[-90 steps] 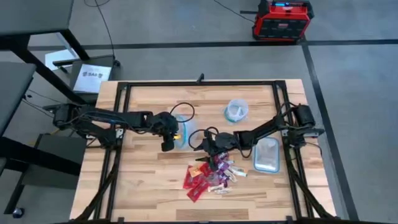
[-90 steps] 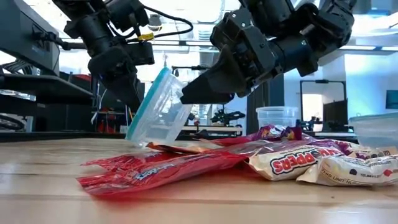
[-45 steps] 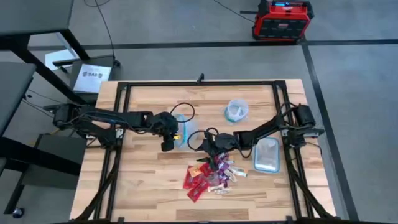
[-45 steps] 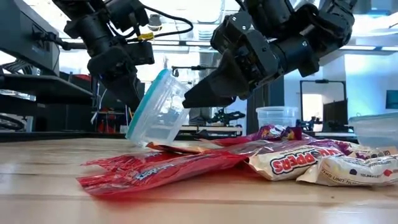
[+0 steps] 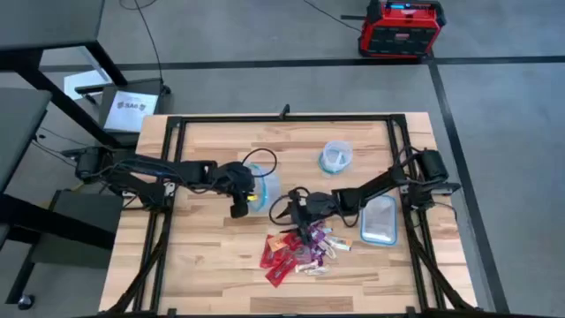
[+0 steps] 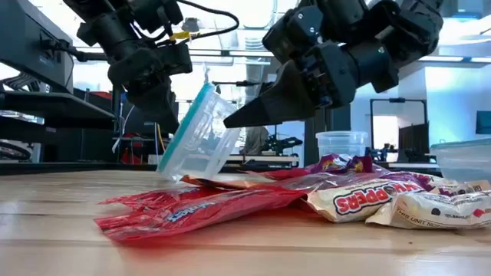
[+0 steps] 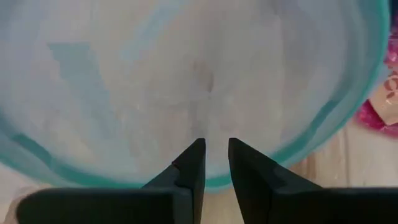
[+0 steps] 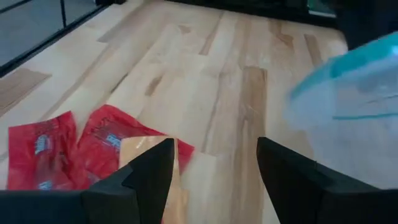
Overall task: Sort candy
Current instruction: Open the big circular transparent bin
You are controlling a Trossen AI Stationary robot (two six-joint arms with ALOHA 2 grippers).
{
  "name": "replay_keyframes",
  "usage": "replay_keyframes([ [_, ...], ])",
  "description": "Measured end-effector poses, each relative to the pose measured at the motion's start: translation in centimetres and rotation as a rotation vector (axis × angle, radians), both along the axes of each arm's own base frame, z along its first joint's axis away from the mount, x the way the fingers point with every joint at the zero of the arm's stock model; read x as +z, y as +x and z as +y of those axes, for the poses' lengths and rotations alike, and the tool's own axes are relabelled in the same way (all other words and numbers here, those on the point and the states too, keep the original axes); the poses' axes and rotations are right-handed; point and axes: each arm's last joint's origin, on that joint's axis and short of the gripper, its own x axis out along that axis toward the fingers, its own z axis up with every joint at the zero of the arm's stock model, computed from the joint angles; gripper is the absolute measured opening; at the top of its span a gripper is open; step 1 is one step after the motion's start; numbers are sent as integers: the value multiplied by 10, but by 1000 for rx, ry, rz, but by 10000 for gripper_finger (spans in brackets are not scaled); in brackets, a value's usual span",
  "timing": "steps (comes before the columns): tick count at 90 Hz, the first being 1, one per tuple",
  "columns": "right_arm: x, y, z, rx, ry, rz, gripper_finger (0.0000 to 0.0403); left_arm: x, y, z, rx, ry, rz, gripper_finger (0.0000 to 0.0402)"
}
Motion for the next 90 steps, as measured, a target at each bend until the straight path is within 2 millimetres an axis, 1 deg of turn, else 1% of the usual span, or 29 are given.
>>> replay_keyframes([
  [11, 0, 1, -7, -55, 31, 9, 214, 4, 2, -2, 24, -31, -19, 56],
  [26, 0, 1, -6, -56, 35, 9, 214, 28, 13, -1, 40, -26, -99, 56],
  [37, 0, 0, -4, -49, 35, 10, 214, 43, 20, 7, 85, 35, -148, 56],
  [43, 0, 0, -3, -48, 36, 10, 214, 47, 27, 15, 112, 41, -185, 56],
  [53, -1, 0, -4, -49, 36, 11, 214, 39, 40, 28, 140, 49, -156, 56],
  [62, -1, 0, -4, -50, 39, 11, 214, 25, 56, 42, 154, 59, -102, 56],
  [72, 0, 0, -4, -58, 58, 12, 214, 12, 66, 56, 182, 65, -42, 56],
  [81, -1, 0, -4, -67, 81, 20, 214, 13, 72, 66, 205, 66, -30, 56],
  [90, -2, 0, -3, -68, 82, 29, 214, 14, 73, 69, 212, 67, -24, 56],
])
